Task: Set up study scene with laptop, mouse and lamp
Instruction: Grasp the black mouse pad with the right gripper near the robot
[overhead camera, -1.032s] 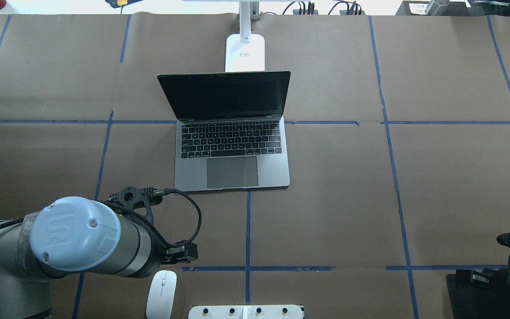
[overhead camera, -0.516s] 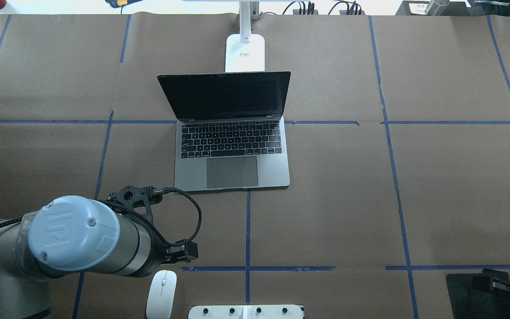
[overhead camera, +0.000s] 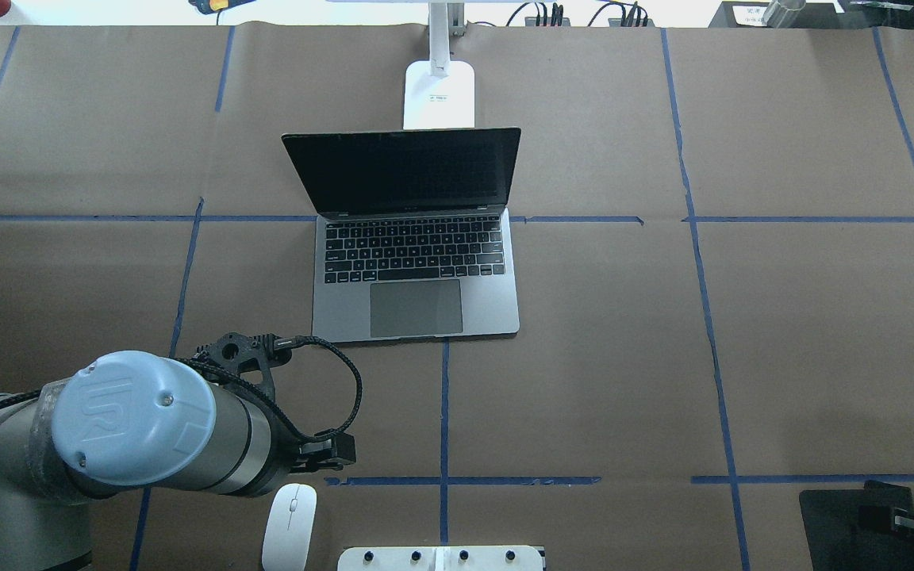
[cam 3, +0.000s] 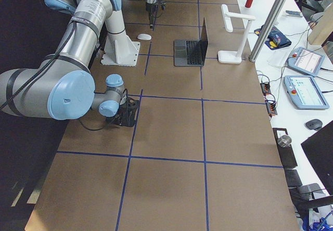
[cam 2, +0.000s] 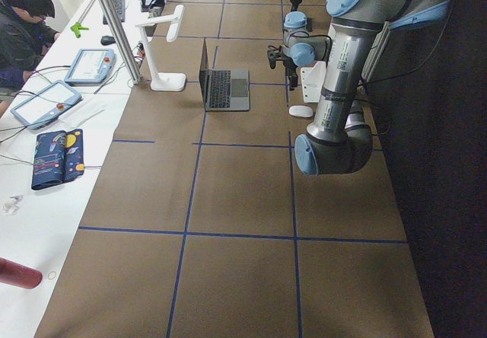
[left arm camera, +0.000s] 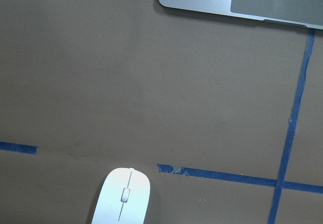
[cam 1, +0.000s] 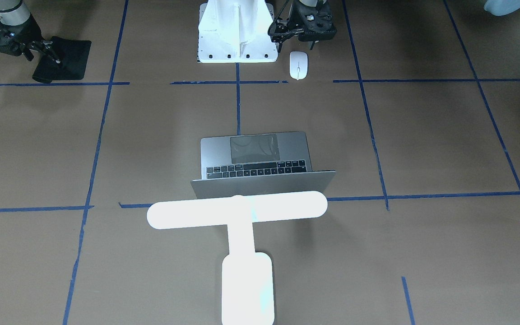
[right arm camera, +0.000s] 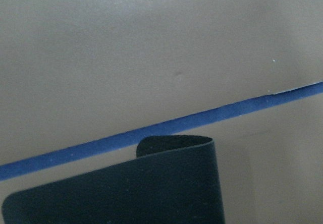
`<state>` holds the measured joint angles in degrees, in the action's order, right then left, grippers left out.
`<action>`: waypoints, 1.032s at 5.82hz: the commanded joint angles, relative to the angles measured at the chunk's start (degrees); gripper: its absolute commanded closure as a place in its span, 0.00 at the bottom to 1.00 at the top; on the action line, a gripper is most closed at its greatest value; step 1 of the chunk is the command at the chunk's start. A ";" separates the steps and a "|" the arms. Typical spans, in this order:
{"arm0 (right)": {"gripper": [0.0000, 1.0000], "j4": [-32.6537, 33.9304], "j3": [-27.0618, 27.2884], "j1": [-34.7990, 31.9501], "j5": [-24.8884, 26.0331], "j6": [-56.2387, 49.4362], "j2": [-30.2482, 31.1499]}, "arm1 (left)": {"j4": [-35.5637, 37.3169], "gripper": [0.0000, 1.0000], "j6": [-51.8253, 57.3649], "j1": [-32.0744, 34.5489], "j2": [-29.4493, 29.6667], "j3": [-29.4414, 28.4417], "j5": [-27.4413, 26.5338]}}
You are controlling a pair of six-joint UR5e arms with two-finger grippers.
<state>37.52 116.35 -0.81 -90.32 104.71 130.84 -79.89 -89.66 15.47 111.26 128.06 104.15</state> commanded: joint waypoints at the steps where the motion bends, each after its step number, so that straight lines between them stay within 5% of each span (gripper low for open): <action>1: 0.00 -0.08 -0.68 1.77 -0.47 0.40 0.11 | 0.00 0.00 0.01 -0.01 0.01 0.00 0.00; 3: 0.00 -0.86 -1.12 2.22 -1.69 0.58 0.46 | -0.09 0.00 0.01 -0.01 0.01 -0.09 0.00; 4: 0.10 -0.87 -1.30 2.31 -1.70 0.58 0.47 | -0.09 0.00 0.01 -0.09 0.01 -0.01 0.00; 6: 0.50 -0.87 -1.65 2.31 -1.70 0.58 0.56 | -0.09 0.00 0.01 -0.01 0.10 0.08 0.00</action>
<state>36.66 114.84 1.48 -92.01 105.29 131.37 -79.98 -89.65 15.45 111.33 128.11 104.15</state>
